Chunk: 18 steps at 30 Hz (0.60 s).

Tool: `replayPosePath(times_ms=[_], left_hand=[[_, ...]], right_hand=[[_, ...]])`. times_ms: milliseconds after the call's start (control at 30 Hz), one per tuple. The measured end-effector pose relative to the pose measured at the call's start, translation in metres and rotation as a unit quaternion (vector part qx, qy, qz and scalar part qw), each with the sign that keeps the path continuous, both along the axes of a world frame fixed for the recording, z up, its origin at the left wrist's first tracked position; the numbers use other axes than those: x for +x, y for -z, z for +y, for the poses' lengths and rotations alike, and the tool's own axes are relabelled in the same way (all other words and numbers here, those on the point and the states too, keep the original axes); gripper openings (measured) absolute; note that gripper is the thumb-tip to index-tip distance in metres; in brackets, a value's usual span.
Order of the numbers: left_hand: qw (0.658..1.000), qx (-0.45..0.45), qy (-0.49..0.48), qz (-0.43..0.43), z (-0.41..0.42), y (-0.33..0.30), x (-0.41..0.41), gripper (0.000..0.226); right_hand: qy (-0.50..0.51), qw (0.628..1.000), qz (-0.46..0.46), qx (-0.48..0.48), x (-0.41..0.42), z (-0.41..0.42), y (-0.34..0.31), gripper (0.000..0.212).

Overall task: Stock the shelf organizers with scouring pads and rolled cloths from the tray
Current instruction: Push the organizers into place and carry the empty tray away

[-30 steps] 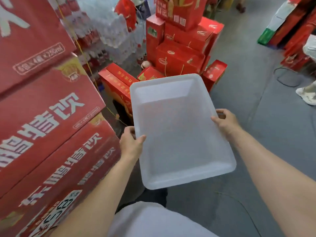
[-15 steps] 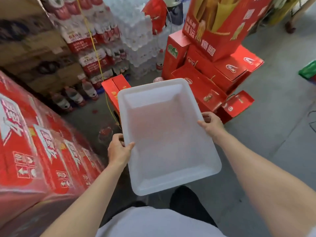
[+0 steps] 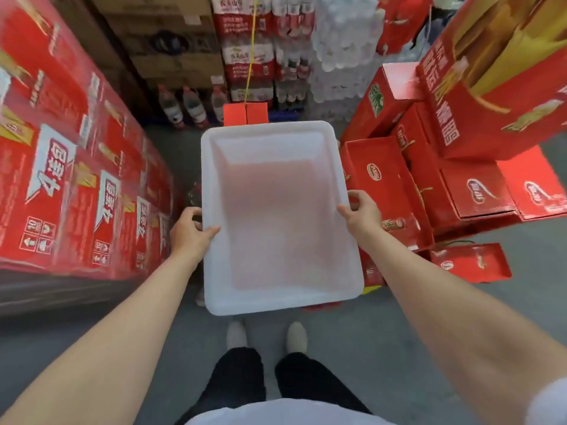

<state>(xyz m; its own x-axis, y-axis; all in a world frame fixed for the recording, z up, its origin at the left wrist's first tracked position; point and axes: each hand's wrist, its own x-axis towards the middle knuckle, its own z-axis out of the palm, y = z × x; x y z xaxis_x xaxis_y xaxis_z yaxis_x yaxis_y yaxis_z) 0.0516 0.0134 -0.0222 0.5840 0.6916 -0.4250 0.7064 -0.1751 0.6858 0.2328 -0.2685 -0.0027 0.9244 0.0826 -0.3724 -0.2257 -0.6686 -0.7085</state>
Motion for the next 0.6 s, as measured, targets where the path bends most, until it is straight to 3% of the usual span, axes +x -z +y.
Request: replayPosePath(times_ms=[433, 600], left_hand=[[0.998, -0.041, -0.038, -0.011, 0.005, 0.03, 0.02, 0.04], [0.999, -0.037, -0.032, 0.006, 0.006, 0.02, 0.021, 0.052]], right_hand=[[0.055, 0.995, -0.042, -0.069, 0.006, 0.023, 0.032, 0.03], [0.031, 0.997, 0.006, -0.076, 0.008, 0.026, 0.019, 0.035]])
